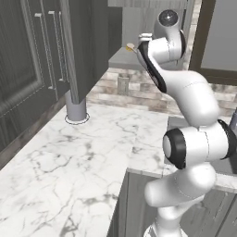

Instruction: Pick up the dish brush and dish brush from the sink, and place them back in the cabinet, and close the cabinet door.

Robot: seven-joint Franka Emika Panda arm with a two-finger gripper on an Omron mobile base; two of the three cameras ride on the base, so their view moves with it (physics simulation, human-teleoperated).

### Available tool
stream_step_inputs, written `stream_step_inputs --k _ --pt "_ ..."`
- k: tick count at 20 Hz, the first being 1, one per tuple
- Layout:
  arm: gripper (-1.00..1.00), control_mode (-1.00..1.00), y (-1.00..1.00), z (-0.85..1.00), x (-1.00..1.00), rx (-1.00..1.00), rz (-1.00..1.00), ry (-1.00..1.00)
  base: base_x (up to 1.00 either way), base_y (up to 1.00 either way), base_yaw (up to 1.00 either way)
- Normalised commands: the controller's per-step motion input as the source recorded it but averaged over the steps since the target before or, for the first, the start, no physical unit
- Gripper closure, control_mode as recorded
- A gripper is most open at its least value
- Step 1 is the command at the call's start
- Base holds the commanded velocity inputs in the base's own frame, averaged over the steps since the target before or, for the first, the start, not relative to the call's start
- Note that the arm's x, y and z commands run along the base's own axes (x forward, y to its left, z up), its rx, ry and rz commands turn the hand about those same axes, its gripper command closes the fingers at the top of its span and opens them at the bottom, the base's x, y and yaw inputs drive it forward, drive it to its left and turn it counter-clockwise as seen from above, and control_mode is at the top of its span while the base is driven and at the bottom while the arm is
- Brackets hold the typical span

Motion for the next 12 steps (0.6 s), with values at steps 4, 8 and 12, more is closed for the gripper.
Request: stream_step_inputs --k 4,8,12 --pt "1.0 -1.0 -0.03 -0.14 0.27 0.0 0.0 0.0 0.0 0.0 0.0" --pt "1.0 -1.0 0.0 -0.14 0.37 0.0 0.0 0.0 0.0 0.0 0.0" --pt "1.0 -1.0 0.0 -0.12 0.41 0.0 0.0 0.0 0.0 0.0 0.0"
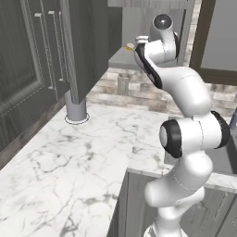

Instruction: Pick up the dish brush and dish brush from the sink, and place them back in the cabinet, and close the cabinet door.

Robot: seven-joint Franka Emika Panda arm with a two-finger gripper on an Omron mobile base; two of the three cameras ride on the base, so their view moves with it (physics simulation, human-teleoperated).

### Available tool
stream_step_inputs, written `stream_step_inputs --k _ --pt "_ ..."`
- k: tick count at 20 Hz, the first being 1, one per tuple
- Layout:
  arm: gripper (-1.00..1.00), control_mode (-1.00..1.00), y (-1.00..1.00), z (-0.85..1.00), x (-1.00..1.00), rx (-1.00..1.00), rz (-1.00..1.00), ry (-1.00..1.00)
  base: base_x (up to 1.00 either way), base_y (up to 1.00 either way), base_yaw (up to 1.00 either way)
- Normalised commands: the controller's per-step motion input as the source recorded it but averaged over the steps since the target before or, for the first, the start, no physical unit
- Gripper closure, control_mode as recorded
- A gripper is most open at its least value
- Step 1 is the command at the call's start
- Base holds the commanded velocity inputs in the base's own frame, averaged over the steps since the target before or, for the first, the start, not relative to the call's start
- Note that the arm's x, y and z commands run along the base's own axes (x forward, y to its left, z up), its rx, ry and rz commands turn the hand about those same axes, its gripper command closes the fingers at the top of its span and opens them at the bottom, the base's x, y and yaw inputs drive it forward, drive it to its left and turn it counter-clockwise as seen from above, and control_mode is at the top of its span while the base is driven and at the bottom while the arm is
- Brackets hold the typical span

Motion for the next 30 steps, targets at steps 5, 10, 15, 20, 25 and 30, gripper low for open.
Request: stream_step_inputs --k 5,10,15,20,25,30 --pt "1.0 -1.0 0.0 -0.14 0.34 0.0 0.0 0.0 0.0 0.0 0.0" --pt "1.0 -1.0 0.0 -0.09 0.28 0.0 0.0 0.0 0.0 0.0 0.0" --pt "1.0 -1.0 0.0 -0.01 0.3 0.0 0.0 0.0 0.0 0.0 0.0" --pt "1.0 -1.0 0.0 0.0 0.33 0.0 0.0 0.0 0.0 0.0 0.0" --pt "1.0 -1.0 0.0 0.0 0.33 0.0 0.0 0.0 0.0 0.0 0.0" --pt "1.0 -1.0 0.0 -0.01 0.31 0.0 0.0 0.0 0.0 0.0 0.0"
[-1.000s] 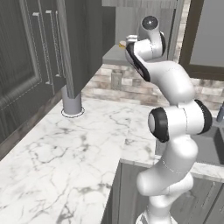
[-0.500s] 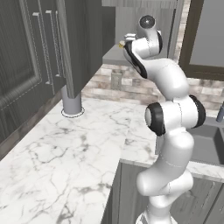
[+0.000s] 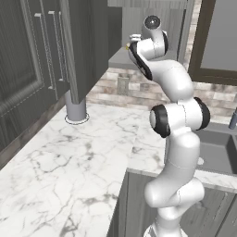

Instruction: Pick up the dish brush and dish brush from the sink, and place them back in the cabinet, and close the cabinet door.

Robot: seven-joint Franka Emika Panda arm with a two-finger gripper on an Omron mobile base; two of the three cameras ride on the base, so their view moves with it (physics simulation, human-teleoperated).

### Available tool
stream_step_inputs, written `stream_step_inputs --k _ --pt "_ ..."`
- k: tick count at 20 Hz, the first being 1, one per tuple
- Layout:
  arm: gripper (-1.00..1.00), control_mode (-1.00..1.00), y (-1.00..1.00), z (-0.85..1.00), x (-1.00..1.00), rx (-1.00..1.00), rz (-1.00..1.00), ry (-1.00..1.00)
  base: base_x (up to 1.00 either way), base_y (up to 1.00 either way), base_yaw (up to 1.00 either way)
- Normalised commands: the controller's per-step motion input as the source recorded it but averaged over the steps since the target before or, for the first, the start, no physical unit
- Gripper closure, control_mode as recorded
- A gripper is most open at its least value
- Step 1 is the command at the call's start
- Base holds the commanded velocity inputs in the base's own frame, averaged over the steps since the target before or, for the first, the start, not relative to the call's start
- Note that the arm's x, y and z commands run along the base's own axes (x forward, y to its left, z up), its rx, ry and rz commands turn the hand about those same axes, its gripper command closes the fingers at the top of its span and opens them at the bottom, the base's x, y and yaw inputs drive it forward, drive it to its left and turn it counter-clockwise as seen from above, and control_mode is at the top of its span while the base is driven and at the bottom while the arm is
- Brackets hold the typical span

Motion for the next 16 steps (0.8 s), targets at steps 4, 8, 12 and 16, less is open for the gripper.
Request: stream_step_inputs --k 4,8,12,16 --pt "1.0 -1.0 -0.01 -0.03 0.27 0.0 0.0 0.0 0.0 0.0 0.0" --pt "1.0 -1.0 -0.05 -0.04 0.3 0.0 0.0 0.0 0.0 0.0 0.0" --pt "1.0 -1.0 -0.09 -0.03 0.29 0.0 0.0 0.0 0.0 0.0 0.0" --pt "1.0 -1.0 -0.11 -0.01 0.29 0.0 0.0 0.0 0.0 0.0 0.0"
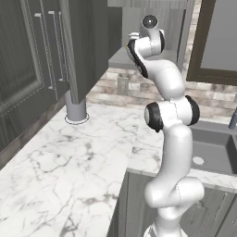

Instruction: Pick up the dish brush and dish brush from the sink, and place them back in the cabinet, and close the cabinet door.

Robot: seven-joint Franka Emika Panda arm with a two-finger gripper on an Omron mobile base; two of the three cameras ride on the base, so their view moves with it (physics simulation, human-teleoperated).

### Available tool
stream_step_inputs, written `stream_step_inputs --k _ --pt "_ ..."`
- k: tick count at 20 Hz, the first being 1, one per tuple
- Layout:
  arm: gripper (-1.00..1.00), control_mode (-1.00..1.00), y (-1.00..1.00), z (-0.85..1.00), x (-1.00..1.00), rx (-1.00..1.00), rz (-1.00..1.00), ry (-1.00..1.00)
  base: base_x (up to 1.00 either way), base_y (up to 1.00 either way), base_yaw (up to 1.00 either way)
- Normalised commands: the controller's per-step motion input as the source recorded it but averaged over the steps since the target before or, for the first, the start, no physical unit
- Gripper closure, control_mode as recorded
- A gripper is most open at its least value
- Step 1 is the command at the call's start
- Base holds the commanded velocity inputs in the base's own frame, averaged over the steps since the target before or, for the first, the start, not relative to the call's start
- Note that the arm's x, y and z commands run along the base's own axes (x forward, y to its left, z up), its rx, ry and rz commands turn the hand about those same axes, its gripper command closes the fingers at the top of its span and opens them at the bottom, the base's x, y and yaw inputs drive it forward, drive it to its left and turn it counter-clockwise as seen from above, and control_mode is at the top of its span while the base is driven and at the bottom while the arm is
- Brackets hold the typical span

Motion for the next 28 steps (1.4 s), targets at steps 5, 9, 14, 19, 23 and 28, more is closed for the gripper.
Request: stream_step_inputs --k 5,9,14,19,23,28 --pt "1.0 -1.0 -0.11 0.0 0.27 0.0 0.0 0.0 0.0 0.0 0.0" --pt "1.0 -1.0 -0.09 0.0 0.22 0.0 0.0 0.0 0.0 0.0 0.0" --pt "1.0 -1.0 0.0 0.0 0.12 0.0 0.0 0.01 0.0 0.0 0.0" --pt "1.0 -1.0 0.0 0.0 0.05 0.0 0.0 0.02 0.0 0.0 0.0" --pt "1.0 -1.0 0.0 0.0 0.0 0.0 0.0 0.0 0.0 0.0 0.0" --pt "-1.0 -1.0 0.0 0.0 0.0 0.0 0.0 0.0 0.0 0.0 0.0"
